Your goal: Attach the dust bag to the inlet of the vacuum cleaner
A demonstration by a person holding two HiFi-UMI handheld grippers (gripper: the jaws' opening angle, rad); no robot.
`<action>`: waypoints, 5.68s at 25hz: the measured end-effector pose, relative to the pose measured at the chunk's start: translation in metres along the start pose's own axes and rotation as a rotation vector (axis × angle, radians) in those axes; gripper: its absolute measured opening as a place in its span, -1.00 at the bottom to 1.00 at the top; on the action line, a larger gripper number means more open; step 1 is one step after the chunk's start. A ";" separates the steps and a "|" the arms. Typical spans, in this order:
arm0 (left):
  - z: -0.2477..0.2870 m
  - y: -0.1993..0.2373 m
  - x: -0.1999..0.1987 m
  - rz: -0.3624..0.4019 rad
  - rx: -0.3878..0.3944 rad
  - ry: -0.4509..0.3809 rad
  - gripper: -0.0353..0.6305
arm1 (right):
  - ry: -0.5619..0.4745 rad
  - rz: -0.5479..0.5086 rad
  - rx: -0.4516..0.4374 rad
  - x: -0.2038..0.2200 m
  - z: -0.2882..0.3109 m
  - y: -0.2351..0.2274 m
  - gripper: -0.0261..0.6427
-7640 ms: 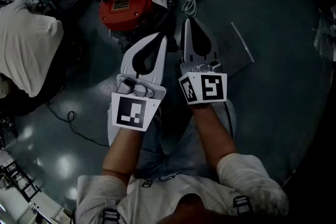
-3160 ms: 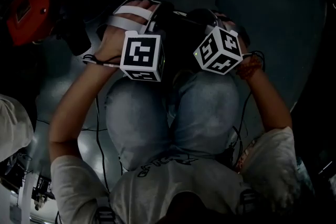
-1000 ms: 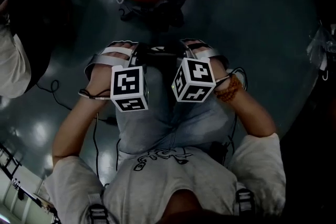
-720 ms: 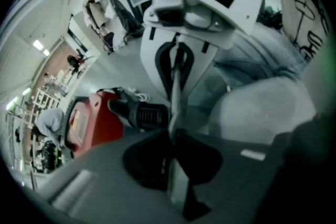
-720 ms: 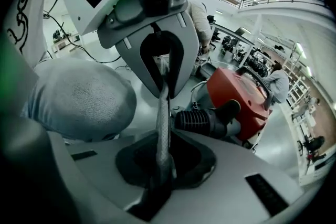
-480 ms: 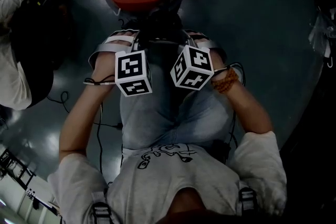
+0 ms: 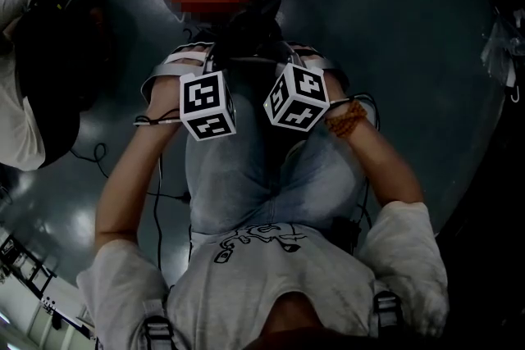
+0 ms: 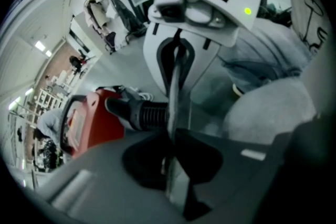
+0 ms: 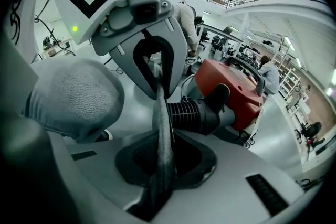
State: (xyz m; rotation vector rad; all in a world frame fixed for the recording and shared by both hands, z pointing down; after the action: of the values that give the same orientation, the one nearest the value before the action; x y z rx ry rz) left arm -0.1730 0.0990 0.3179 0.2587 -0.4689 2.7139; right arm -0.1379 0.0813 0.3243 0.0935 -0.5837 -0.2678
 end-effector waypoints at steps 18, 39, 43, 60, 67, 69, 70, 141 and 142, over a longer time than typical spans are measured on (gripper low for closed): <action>0.021 -0.007 0.014 -0.002 -0.019 0.031 -0.80 | 0.010 0.014 0.026 0.016 0.003 0.003 -0.82; -0.009 0.009 0.010 0.026 -0.149 0.040 -0.76 | -0.039 -0.005 0.103 -0.002 -0.013 -0.007 -0.81; -0.010 0.010 0.007 0.054 -0.131 0.070 -0.76 | -0.048 0.030 0.087 0.006 -0.010 -0.006 -0.82; -0.006 0.016 0.004 0.066 -0.105 0.073 -0.76 | -0.063 0.071 0.077 0.014 0.000 -0.007 -0.80; -0.006 0.016 0.006 0.029 -0.113 0.047 -0.77 | -0.063 0.048 0.108 0.009 -0.002 -0.011 -0.80; -0.004 0.016 0.011 -0.003 -0.114 0.035 -0.77 | -0.061 0.022 0.117 0.004 -0.005 -0.014 -0.80; -0.003 0.015 0.012 -0.009 -0.113 0.034 -0.77 | -0.056 0.008 0.120 0.002 -0.006 -0.015 -0.80; -0.079 0.041 -0.013 -0.474 -0.346 -0.403 -0.85 | -0.413 0.438 0.164 0.006 -0.099 -0.038 -0.62; -0.086 0.043 -0.018 -0.513 -0.358 -0.438 -0.88 | -0.453 0.466 0.171 0.001 -0.107 -0.039 -0.72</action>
State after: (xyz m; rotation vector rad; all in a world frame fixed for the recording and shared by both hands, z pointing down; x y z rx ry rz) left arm -0.1830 0.0855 0.2215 0.7610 -0.8617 2.0262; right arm -0.0863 0.0451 0.2295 0.0593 -1.0570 0.2234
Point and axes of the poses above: the fingertips, and each gripper's own axes: z forward along the fingers, y to its left, x out of its underside, the point moved 1 cm from there along -z, backward along the fingers, and after that the axes turned 1 degree about z, right-handed, at the moved point
